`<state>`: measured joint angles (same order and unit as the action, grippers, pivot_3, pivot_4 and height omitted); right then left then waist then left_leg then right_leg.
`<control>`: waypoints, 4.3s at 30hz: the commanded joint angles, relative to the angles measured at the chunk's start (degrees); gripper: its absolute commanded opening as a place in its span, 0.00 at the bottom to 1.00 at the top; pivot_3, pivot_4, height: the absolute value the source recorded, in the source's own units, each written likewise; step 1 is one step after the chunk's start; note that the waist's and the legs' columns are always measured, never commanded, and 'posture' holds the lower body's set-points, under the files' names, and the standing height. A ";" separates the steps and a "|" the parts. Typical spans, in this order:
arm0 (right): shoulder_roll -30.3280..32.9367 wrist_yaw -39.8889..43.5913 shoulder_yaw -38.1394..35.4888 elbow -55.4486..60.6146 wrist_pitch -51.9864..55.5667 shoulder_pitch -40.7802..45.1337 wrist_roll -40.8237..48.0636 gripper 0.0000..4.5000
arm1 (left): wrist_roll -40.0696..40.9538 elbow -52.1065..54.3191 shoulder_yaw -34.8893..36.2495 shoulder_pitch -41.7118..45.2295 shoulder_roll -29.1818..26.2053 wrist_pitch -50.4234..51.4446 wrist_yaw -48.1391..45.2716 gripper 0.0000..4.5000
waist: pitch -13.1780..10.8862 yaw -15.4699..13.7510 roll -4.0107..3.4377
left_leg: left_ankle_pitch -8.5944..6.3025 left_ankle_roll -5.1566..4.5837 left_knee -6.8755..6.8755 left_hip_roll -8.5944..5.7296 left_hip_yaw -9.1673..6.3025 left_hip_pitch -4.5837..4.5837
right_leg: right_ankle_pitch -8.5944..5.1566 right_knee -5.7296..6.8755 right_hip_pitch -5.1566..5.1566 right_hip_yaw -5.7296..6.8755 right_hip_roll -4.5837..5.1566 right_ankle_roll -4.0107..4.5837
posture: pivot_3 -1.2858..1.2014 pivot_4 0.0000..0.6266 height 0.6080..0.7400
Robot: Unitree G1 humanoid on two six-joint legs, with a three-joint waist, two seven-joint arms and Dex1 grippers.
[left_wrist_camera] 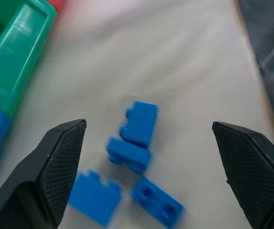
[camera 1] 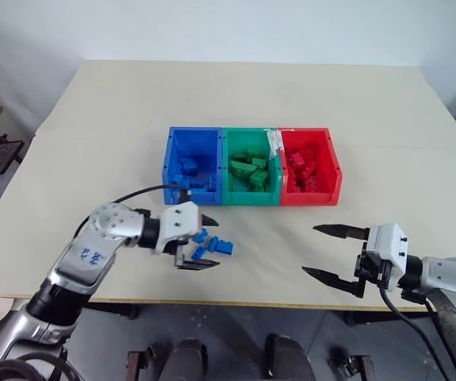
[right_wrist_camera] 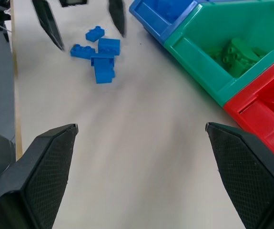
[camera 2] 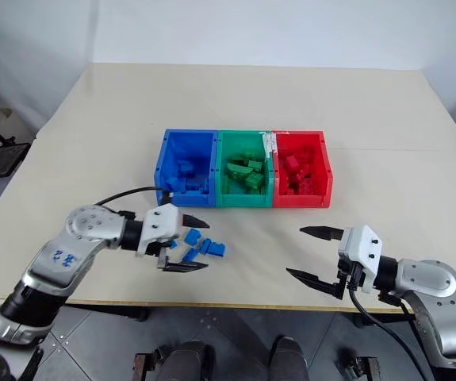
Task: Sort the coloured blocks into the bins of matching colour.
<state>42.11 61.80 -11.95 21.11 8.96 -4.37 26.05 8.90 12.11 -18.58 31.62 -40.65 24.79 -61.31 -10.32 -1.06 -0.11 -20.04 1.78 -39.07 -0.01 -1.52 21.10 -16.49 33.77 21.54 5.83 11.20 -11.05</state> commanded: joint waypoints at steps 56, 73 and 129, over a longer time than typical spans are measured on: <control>-0.85 -6.99 -1.80 3.43 2.59 5.66 6.38 1.00 | 9.72 -33.86 34.31 -5.57 -6.82 -26.49 -3.11 0.99 | -0.02 1.00 0.07 | 0.01 -0.03 -0.01 -0.01 -0.09 -0.01 | 0.04 0.05 0.00 0.07 0.03 -0.06 | 0.52 0.24 1.00; 2.03 -0.38 0.95 -0.28 -3.31 4.45 1.63 1.00 | 8.34 2.81 12.36 -7.70 -8.59 2.42 -4.85 0.99 | -0.03 -0.02 0.11 | 0.00 -0.05 -0.05 0.00 -0.07 -0.01 | 0.04 0.08 -0.02 0.05 0.02 -0.06 | 0.52 0.24 1.00; -3.54 -15.27 -11.14 7.90 1.08 -5.58 6.82 1.00 | 8.65 -19.00 25.93 14.75 16.02 7.65 24.84 0.08 | -0.03 -0.50 0.13 | 0.00 -0.06 -0.11 -0.04 -0.09 0.05 | 0.04 0.02 -0.03 0.06 0.04 -0.05 | 0.52 0.24 1.00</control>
<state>39.01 47.47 -21.05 26.13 10.10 -9.53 31.49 17.23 -4.47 5.23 45.06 -25.12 34.94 -38.81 -10.36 -1.55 0.02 -20.04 1.73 -39.18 -0.05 -1.61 21.14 -16.45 33.81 21.50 5.89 11.24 -11.10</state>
